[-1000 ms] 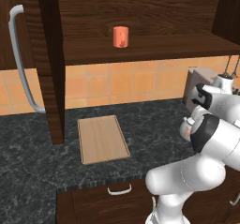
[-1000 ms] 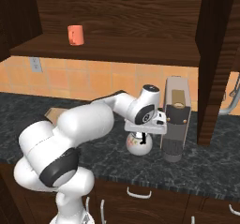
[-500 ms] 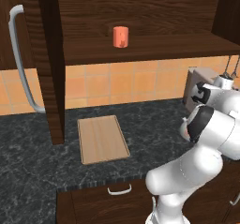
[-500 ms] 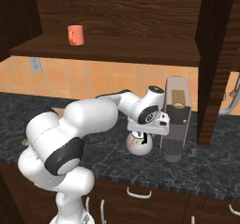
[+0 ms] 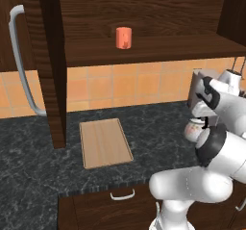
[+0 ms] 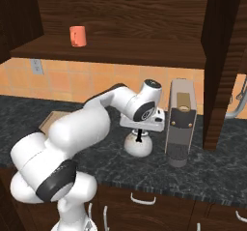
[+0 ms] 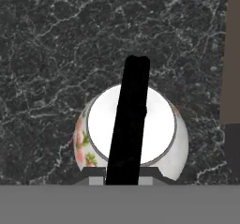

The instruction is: Pick the kettle from the counter and place it on the tray. Then pick the mug from the cabinet and place it on the tray. Then close the cabinet doors.

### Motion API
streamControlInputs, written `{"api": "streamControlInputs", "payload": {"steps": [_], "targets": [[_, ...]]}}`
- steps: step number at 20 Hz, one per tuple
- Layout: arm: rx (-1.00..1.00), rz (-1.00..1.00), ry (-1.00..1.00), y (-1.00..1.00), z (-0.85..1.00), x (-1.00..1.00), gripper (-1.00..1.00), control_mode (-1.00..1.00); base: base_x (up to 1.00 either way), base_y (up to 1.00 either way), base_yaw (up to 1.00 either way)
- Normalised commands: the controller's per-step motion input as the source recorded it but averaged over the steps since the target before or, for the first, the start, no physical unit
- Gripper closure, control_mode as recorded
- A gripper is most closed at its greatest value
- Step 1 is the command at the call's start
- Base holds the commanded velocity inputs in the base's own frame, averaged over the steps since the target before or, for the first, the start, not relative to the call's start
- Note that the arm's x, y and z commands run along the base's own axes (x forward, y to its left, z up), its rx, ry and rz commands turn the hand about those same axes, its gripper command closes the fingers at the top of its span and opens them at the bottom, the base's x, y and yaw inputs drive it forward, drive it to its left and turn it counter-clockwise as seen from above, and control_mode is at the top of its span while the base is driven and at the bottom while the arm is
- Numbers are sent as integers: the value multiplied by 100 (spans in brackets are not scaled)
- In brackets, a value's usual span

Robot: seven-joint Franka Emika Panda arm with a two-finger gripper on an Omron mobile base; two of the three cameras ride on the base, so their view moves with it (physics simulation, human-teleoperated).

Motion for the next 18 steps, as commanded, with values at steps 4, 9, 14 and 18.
{"api": "streamControlInputs", "payload": {"steps": [4,9,14,18], "targets": [[-2,0,-18,100,63,-31,100,-100,0,0,0],[-5,4,-22,100,15,-16,100,-100,0,0,0],[-2,4,-18,100,23,-1,100,-100,0,0,0],[0,2,-11,100,19,1,100,-100,0,0,0]]}}
